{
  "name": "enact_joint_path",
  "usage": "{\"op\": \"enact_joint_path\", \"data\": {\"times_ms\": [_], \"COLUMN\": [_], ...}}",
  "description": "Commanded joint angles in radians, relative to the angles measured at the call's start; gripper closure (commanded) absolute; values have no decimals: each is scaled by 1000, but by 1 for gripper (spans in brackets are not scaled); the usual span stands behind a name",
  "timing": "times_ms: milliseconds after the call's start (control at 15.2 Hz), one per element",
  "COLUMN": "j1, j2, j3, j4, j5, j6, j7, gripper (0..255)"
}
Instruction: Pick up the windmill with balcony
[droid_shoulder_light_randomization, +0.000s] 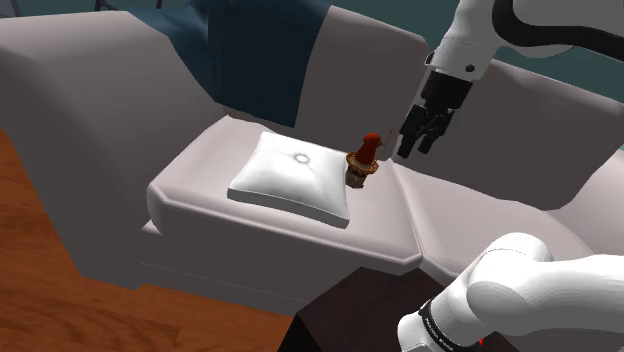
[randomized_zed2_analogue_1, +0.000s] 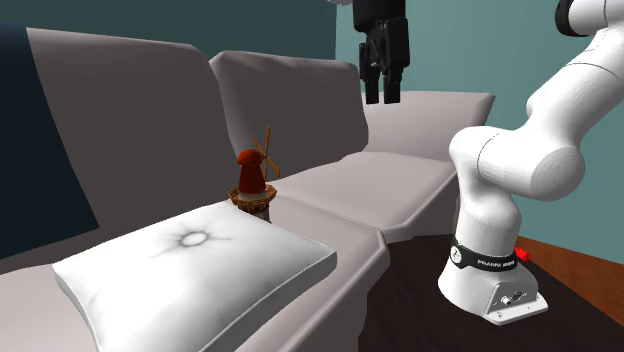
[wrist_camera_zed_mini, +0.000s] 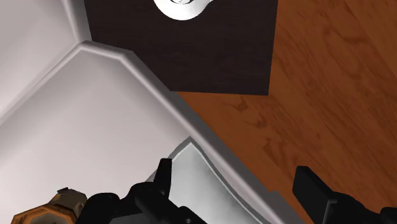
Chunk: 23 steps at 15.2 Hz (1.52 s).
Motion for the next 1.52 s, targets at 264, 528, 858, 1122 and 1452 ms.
{"op": "enact_joint_path", "data": {"times_ms": [264,528,858,1122,1452], "j1": [-15,-30,-47,-60,-77], "j2": [94,202,353,483,655], "j3": [-50,-97,-150,-186,-224], "j4": [10,38,102,174,292], "j5": [-72,-135,-199,-238,-270], "j6": [67,134,214,270,327], "j7": [-92,-176,-274,-347,-435], "gripper": [0,0,0,0,0]}}
